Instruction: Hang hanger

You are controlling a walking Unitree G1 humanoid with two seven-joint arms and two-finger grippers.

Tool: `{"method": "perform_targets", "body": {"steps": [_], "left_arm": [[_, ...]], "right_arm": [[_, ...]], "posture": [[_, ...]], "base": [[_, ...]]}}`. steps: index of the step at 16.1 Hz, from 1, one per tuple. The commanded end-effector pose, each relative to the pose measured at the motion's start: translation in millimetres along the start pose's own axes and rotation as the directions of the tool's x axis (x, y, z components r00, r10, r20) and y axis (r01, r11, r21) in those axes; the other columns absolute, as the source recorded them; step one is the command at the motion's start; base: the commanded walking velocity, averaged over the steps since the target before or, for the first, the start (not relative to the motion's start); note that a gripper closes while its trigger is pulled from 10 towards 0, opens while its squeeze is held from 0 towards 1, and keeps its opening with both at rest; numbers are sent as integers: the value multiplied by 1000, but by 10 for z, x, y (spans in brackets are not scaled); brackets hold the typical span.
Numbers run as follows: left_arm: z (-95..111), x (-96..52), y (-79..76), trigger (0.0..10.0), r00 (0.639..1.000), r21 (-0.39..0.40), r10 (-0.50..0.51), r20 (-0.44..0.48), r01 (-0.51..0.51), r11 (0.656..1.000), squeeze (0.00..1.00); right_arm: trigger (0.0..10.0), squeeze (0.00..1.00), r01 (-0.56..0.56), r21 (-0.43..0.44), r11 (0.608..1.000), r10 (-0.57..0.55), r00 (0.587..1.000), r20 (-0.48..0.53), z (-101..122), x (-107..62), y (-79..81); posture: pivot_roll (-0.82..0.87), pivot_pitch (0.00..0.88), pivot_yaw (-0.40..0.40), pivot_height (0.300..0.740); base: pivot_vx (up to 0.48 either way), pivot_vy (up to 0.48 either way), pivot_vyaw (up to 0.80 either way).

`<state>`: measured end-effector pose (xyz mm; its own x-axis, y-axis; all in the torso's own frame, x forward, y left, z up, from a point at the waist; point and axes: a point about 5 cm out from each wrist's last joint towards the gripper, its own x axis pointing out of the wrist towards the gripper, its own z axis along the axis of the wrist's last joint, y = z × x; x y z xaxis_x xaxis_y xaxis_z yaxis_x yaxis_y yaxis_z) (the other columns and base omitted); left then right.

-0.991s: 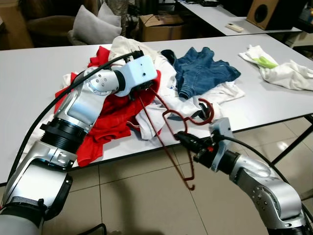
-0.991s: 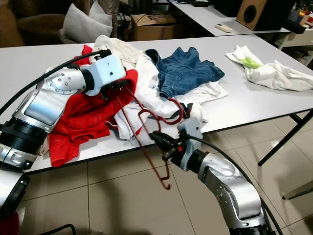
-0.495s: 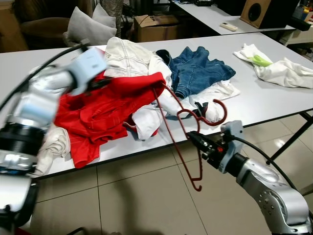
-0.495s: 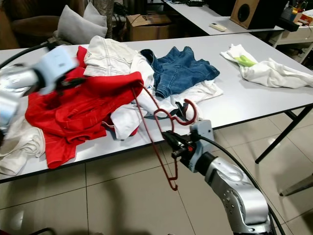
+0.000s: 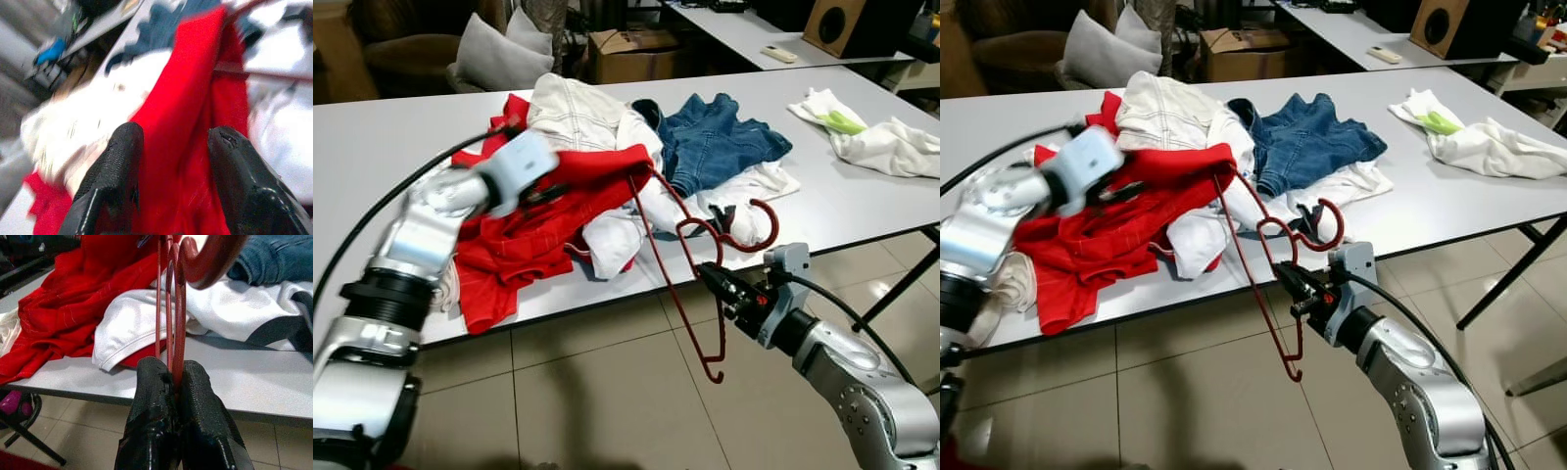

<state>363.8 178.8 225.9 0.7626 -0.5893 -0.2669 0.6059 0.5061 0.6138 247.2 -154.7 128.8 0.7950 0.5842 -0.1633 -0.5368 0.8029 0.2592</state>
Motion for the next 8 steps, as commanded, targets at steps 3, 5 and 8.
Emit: {"method": "perform_targets", "body": {"steps": [3,5,8], "left_arm": [[-147,89,-158,10000,999,1,-3,-52,3,1000,0],[-236,159,-170,10000,990,53,91,-111,-85,995,0],[-267,247,-131,10000,969,78,215,-119,-207,975,0]], "right_arm": [[10000,0,11,0,1000,-11,1000,12,42,-28,-6],[10000,0,2,-7,1000,-2,1000,18,71,-17,4],[10000,0,-39,-18,999,39,998,44,146,-21,44]], "posture": [[-148,0,1,740],[-151,0,-3,740],[-155,0,-2,740]], "base": [[0,0,0],[0,0,0],[0,0,0]]}}
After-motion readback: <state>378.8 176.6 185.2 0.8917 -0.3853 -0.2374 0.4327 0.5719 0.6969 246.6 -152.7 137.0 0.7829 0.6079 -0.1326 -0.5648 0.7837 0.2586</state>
